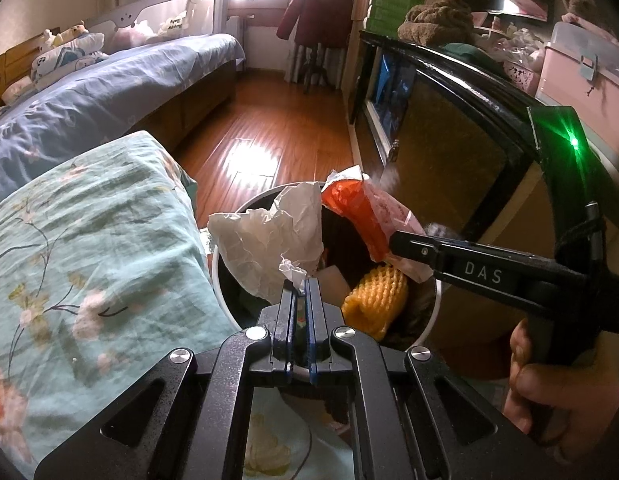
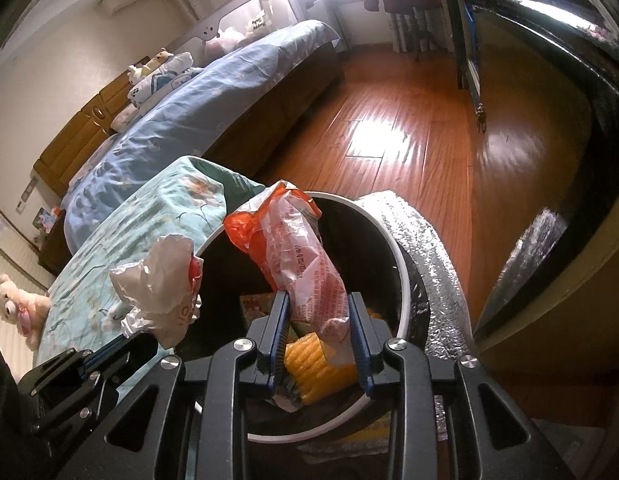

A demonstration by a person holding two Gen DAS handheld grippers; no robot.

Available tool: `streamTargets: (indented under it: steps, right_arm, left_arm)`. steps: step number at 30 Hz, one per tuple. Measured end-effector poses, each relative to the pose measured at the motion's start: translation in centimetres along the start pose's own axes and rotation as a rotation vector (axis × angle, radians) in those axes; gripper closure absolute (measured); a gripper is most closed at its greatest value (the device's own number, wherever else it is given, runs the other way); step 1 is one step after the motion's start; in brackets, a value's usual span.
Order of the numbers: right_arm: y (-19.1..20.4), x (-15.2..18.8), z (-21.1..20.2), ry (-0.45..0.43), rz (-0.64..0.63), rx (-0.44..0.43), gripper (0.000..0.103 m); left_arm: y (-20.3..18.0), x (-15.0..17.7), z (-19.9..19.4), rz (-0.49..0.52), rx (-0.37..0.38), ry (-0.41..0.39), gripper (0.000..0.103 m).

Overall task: Collect trash
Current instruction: 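Open both grippers over the bin to drop tissue and plastic bag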

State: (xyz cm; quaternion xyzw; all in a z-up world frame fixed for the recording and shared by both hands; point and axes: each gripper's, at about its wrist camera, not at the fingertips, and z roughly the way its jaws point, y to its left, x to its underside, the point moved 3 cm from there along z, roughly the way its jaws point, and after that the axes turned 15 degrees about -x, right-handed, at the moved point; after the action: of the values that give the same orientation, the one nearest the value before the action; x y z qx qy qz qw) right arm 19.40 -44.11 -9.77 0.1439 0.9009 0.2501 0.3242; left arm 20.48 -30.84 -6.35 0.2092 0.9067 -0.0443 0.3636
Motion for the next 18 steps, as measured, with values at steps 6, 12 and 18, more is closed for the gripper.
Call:
streamTargets:
  steps: [6,12,18]
  right_arm:
    - [-0.3,-0.1,0.0,0.004,0.014,-0.007,0.071]
    - [-0.7,-0.2,-0.2,0.003,0.046,-0.028,0.052]
    - [-0.2,0.1,-1.5,-0.031,0.051,-0.048,0.050]
  left_arm:
    - [0.1,-0.1,0.4,-0.005,0.014,0.022,0.099]
    - [0.6,-0.2,0.1,-0.033,0.009,0.018,0.085]
    - [1.7,0.2,-1.1,-0.054,-0.004,-0.006,0.077]
